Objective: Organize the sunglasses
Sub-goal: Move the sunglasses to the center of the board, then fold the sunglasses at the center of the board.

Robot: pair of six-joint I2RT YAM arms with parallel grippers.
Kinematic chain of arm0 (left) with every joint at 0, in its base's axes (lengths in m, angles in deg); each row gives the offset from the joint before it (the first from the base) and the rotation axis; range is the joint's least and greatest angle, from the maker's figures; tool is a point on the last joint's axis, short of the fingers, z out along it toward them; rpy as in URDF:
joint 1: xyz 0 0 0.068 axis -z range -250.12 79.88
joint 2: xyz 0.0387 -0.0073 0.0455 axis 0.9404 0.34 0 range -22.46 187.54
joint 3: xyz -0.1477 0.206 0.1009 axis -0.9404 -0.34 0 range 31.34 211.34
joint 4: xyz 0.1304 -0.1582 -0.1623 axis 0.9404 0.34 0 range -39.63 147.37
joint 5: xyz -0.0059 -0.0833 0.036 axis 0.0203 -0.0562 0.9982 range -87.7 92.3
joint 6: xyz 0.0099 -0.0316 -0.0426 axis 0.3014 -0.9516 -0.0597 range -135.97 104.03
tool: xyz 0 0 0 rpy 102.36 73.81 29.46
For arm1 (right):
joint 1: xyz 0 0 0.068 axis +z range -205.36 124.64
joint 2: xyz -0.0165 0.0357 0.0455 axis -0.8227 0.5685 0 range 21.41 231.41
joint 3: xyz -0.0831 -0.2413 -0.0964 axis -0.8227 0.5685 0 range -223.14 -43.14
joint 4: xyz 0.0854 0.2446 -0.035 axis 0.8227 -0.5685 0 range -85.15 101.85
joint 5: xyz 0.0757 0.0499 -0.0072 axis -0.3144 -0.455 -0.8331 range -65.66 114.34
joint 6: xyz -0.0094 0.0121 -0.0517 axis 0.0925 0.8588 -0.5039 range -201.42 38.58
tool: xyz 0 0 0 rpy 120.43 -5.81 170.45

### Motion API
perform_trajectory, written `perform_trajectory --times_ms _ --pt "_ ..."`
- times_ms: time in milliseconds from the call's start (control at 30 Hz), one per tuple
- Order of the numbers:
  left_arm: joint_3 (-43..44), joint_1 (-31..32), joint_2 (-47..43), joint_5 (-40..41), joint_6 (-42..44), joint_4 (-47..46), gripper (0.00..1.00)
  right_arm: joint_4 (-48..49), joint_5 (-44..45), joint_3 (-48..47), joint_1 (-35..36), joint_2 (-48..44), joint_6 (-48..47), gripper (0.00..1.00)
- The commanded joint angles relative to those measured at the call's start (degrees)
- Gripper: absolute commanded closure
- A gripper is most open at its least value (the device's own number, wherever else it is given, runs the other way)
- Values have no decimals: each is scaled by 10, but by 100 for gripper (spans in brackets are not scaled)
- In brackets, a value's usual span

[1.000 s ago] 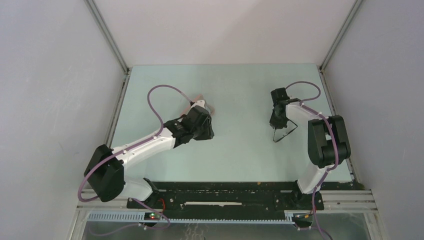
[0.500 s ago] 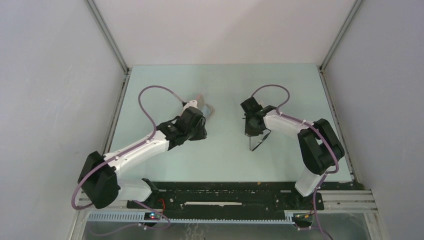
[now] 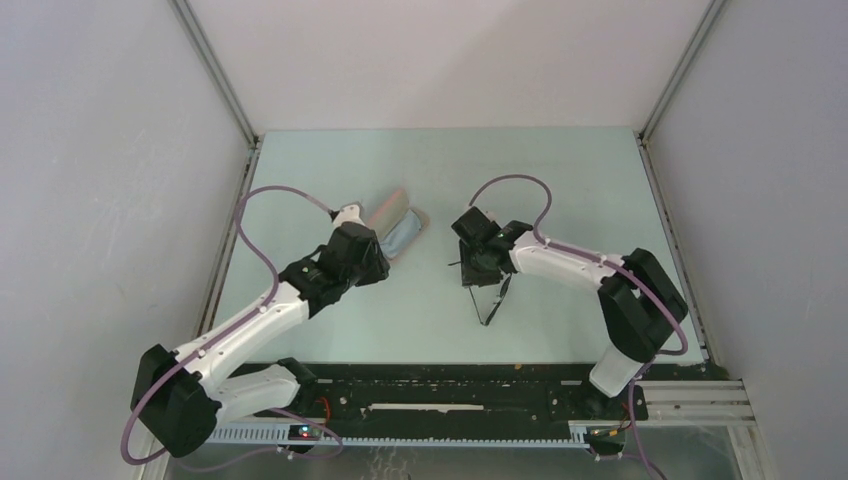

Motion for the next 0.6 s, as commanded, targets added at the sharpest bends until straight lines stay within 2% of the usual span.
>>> perform_trajectory --times_ms 0,200,333,433,567 --pt "-10 -2 -3 5 -9 -19 60 -27 20 -53 -9 -60 -28 56" --pt "-7 -2 6 -3 -10 -26 60 25 22 -58 -74 -48 -32 70" --pt "-7 -2 7 -7 -9 -26 60 60 -11 -83 -115 5 -23 74" --pt "-10 -2 5 -12 -11 -24 60 48 -21 -123 -117 61 -29 75" --pt "-14 -2 -1 -16 -14 -21 60 34 -35 -118 -91 72 -44 79"
